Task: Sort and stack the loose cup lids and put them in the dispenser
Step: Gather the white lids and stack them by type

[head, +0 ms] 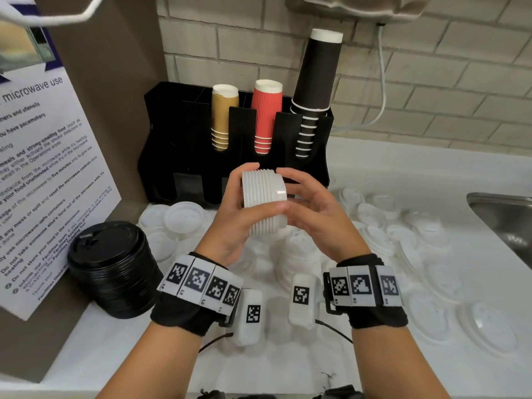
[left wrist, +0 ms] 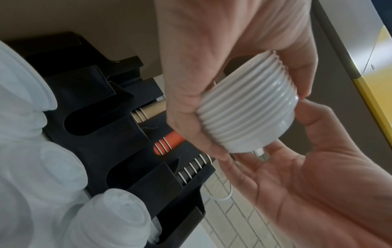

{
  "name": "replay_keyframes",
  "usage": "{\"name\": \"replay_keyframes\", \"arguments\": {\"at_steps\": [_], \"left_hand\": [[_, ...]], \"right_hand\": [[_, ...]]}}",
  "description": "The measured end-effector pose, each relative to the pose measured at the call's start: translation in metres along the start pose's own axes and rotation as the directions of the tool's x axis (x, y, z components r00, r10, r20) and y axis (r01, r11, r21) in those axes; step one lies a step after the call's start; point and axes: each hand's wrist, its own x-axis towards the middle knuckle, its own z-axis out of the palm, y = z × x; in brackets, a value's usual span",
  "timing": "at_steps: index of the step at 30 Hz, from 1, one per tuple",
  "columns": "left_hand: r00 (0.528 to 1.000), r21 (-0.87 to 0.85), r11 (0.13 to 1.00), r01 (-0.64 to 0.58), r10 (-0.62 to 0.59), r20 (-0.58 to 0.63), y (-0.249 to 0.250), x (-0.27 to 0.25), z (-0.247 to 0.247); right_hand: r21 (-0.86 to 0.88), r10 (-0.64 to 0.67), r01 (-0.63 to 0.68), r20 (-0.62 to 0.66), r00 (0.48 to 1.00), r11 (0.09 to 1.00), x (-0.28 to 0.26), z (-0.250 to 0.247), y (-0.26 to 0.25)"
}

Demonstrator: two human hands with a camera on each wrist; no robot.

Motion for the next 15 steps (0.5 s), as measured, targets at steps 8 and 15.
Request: {"name": "replay_keyframes", "arguments": {"at_steps": [8,15], "left_hand": [[0.98,-0.122,0.991,-0.057,0.032,-0.198,0.009,0.004,-0.027],[0.971,-0.102,0.993,-0.055,0.029,-0.238,0.008,0.001,-0.039]], "right_hand": [[-0.467,0.193,-0.192,-0.046,0.98,0.863,0.051,-0.03,-0.004],[-0.993,0.642,0.007,0.081,0.763,0.118,0.086,-0.014,0.037]]}}
